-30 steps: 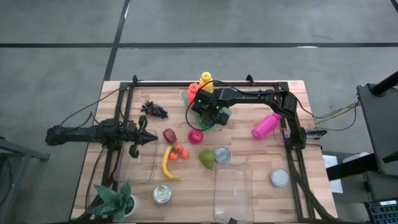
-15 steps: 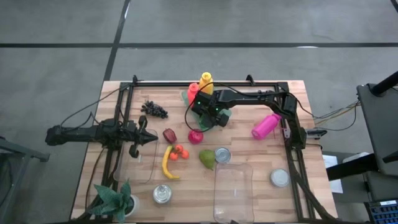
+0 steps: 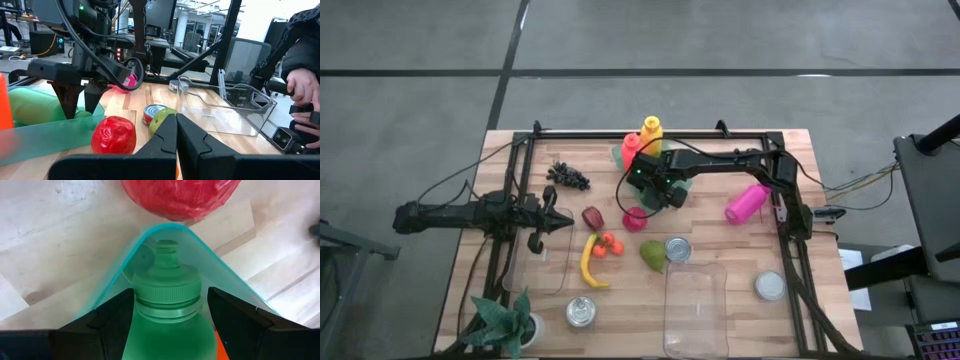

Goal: Pick & Place Food Item
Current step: Put the green water bottle into the green bin

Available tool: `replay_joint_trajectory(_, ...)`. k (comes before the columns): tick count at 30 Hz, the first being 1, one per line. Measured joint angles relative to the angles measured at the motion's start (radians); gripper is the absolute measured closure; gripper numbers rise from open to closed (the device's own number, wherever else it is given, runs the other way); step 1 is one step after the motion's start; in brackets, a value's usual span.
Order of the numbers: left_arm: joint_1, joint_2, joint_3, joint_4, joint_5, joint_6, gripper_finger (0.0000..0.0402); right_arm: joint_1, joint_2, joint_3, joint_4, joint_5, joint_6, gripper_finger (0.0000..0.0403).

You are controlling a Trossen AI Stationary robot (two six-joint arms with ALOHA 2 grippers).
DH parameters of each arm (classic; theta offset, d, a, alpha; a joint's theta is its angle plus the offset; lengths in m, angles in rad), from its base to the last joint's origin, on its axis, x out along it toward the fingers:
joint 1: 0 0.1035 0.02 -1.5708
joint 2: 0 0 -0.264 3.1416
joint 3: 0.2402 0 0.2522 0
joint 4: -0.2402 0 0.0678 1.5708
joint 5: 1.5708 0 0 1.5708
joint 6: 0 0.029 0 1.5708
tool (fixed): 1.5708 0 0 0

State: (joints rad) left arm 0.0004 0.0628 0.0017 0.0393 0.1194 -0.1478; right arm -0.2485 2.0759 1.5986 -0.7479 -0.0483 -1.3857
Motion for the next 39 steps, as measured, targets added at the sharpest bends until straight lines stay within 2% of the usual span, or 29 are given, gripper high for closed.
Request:
replay_joint_trajectory(25,0.0,0.0,0.0,0.0,0.0,0.0,0.0401,-0.001,0.021,-0.047,0.078,0.0,-0.005,0.0151)
replay_joint_trajectory(34,0.0,0.0,0.0,0.0,0.0,0.0,0.0401,0.0,0.021,-0.048,0.074,0.002,-0.006,0.0203)
replay_joint_trajectory(39,0.0,0.0,0.0,0.0,0.0,0.0,0.0401,0.0,0.022,-0.048,0.074,0.002,-0.005,0.0183)
